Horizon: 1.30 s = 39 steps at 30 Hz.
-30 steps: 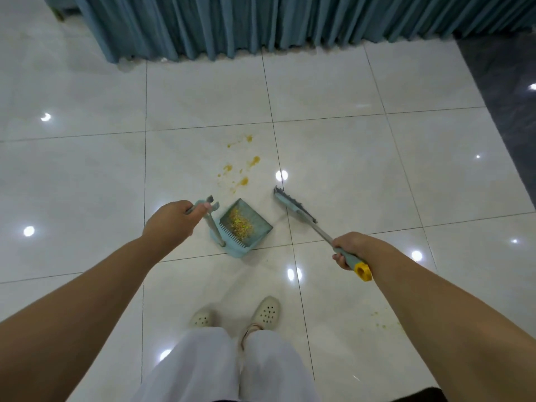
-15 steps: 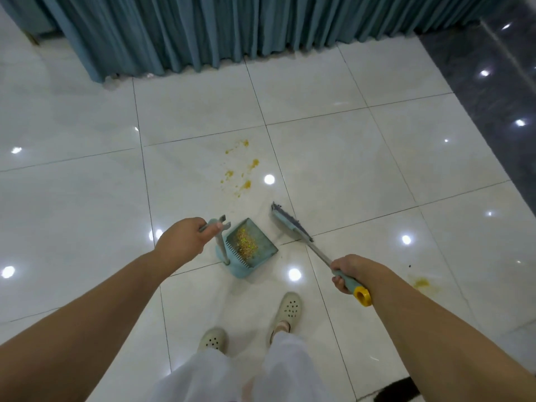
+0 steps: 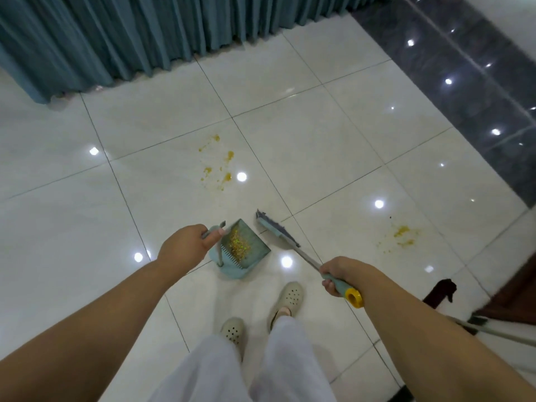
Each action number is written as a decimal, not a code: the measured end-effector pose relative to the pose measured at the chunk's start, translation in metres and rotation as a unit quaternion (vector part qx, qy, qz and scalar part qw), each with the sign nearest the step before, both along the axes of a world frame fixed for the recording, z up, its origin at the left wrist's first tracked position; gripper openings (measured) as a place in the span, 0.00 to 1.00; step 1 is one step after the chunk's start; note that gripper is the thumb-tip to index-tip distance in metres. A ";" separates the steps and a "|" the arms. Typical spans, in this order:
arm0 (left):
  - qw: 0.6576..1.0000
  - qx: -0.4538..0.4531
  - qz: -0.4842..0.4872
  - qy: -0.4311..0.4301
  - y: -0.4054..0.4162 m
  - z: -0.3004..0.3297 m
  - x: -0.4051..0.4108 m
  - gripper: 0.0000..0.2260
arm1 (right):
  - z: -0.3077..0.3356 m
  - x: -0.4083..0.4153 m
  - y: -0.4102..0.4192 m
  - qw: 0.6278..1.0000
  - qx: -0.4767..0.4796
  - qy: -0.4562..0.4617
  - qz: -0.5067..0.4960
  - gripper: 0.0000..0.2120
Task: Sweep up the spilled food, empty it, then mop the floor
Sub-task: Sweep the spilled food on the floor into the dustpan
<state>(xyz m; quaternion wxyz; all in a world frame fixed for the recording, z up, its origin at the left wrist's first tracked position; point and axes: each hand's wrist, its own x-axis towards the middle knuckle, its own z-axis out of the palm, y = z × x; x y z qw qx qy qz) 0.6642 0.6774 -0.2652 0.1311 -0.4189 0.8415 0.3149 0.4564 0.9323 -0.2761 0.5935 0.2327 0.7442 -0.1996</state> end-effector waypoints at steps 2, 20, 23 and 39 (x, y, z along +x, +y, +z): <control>1.000 -0.001 -0.010 0.004 0.003 -0.001 0.001 0.29 | 0.003 0.002 0.010 0.999 -0.019 -0.005 -0.029 0.08; 0.997 -0.046 -0.069 -0.005 0.033 -0.016 -0.010 0.25 | -0.007 0.006 0.040 0.989 -0.061 0.003 -0.137 0.08; 0.996 -0.056 -0.069 -0.005 0.033 -0.016 -0.007 0.26 | -0.007 0.024 0.041 0.995 -0.044 -0.033 -0.089 0.08; 0.997 -0.056 -0.058 0.003 0.035 -0.011 0.018 0.24 | 0.038 0.006 0.067 0.987 -0.105 -0.025 -0.115 0.06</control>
